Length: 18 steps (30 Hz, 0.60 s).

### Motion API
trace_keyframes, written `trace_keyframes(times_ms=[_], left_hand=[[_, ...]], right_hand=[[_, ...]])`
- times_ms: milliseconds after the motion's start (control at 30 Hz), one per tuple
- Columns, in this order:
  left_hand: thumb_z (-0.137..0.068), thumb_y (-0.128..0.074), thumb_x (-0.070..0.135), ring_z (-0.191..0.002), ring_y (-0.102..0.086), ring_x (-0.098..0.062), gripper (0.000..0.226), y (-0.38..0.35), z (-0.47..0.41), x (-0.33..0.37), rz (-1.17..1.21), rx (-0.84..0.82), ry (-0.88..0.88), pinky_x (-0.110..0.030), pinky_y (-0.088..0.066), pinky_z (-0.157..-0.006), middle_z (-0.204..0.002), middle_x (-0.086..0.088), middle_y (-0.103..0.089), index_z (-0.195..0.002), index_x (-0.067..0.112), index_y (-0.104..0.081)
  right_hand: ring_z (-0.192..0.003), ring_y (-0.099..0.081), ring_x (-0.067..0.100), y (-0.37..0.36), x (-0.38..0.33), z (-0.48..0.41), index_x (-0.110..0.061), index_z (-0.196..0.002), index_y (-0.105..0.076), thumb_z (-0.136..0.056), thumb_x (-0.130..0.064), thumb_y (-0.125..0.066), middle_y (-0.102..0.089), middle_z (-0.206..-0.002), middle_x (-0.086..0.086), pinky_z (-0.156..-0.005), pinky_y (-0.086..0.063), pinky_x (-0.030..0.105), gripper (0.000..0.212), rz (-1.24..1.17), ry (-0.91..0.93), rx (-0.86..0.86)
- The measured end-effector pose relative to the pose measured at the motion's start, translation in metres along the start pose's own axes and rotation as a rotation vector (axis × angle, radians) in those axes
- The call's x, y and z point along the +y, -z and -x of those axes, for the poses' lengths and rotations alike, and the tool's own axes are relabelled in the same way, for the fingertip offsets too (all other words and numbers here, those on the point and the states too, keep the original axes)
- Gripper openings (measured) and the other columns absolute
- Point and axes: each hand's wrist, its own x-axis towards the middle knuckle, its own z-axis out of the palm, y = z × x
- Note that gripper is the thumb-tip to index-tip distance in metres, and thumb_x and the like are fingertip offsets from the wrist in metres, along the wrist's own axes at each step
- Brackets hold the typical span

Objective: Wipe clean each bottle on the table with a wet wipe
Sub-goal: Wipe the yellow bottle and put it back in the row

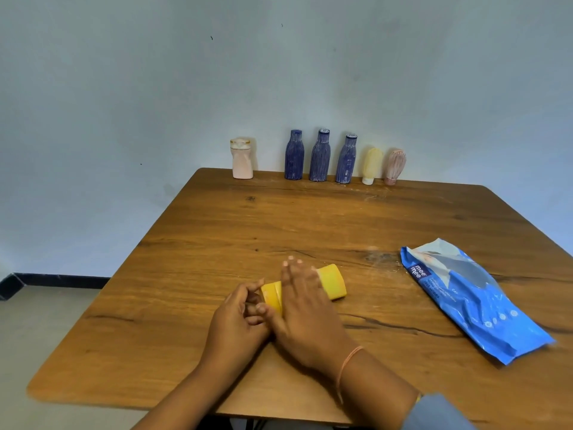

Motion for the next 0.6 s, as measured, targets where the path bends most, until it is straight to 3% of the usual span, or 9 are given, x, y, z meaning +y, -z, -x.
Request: trace_keyframes(times_ms=[133,233,367,433,500,600], left_hand=[[-0.083,-0.058,-0.003,-0.072,-0.062,0.011,0.034,0.003,0.003,0.004,-0.009,0.002,-0.019,-0.003,-0.043,-0.059,-0.081,0.014,-0.064,-0.092,0.029,-0.055],[-0.076,-0.066,-0.007,-0.065,-0.062,0.003,0.042,0.003,0.001,-0.001,-0.024,0.0,0.022,-0.007,-0.046,-0.058,-0.081,0.004,-0.064,-0.105,0.022,-0.058],[-0.058,-0.085,0.002,-0.072,-0.067,-0.012,0.068,-0.001,-0.004,-0.002,0.056,-0.003,0.094,-0.016,-0.054,-0.063,-0.088,-0.007,-0.064,-0.113,0.023,-0.052],[-0.057,-0.086,0.004,-0.073,-0.067,-0.012,0.069,-0.001,-0.005,-0.002,0.053,0.001,0.098,-0.016,-0.055,-0.063,-0.088,-0.006,-0.064,-0.114,0.023,-0.052],[-0.058,-0.085,0.003,-0.071,-0.065,-0.01,0.069,-0.001,-0.006,-0.001,0.062,0.012,0.102,-0.012,-0.052,-0.061,-0.089,-0.005,-0.063,-0.114,0.023,-0.051],[-0.058,-0.085,0.003,-0.067,-0.062,-0.005,0.068,-0.001,-0.006,0.001,0.059,0.02,0.102,-0.009,-0.05,-0.059,-0.088,-0.001,-0.061,-0.114,0.022,-0.051]], right_hand=[[-0.138,0.024,0.006,0.001,-0.031,0.008,-0.013,-0.147,0.009,-0.075,-0.071,0.004,0.018,-0.155,0.0,-0.112,0.017,0.026,0.093,-0.127,0.132,-0.098],[-0.138,0.023,0.007,0.003,-0.003,0.006,-0.015,-0.147,0.011,-0.076,-0.069,0.007,0.019,-0.155,0.001,-0.111,0.018,0.024,0.089,-0.036,0.113,-0.042],[-0.14,0.022,0.015,0.01,0.046,-0.001,-0.016,-0.147,0.011,-0.066,-0.075,0.022,0.018,-0.155,0.001,-0.112,0.014,0.03,0.101,0.056,-0.115,0.004],[-0.141,0.02,0.017,0.017,0.052,-0.003,-0.018,-0.149,0.006,-0.075,-0.073,0.009,0.016,-0.155,0.0,-0.114,0.01,0.034,0.092,0.002,-0.137,-0.042],[-0.142,0.017,0.016,0.025,0.048,-0.002,-0.021,-0.149,0.0,-0.089,-0.061,-0.017,0.016,-0.155,-0.002,-0.117,0.004,0.036,0.074,-0.192,-0.128,-0.059],[-0.144,-0.006,0.016,0.027,0.048,0.001,-0.019,-0.147,-0.021,-0.099,-0.03,-0.038,0.003,-0.157,-0.002,-0.116,-0.016,0.034,0.052,-0.299,-0.164,0.18]])
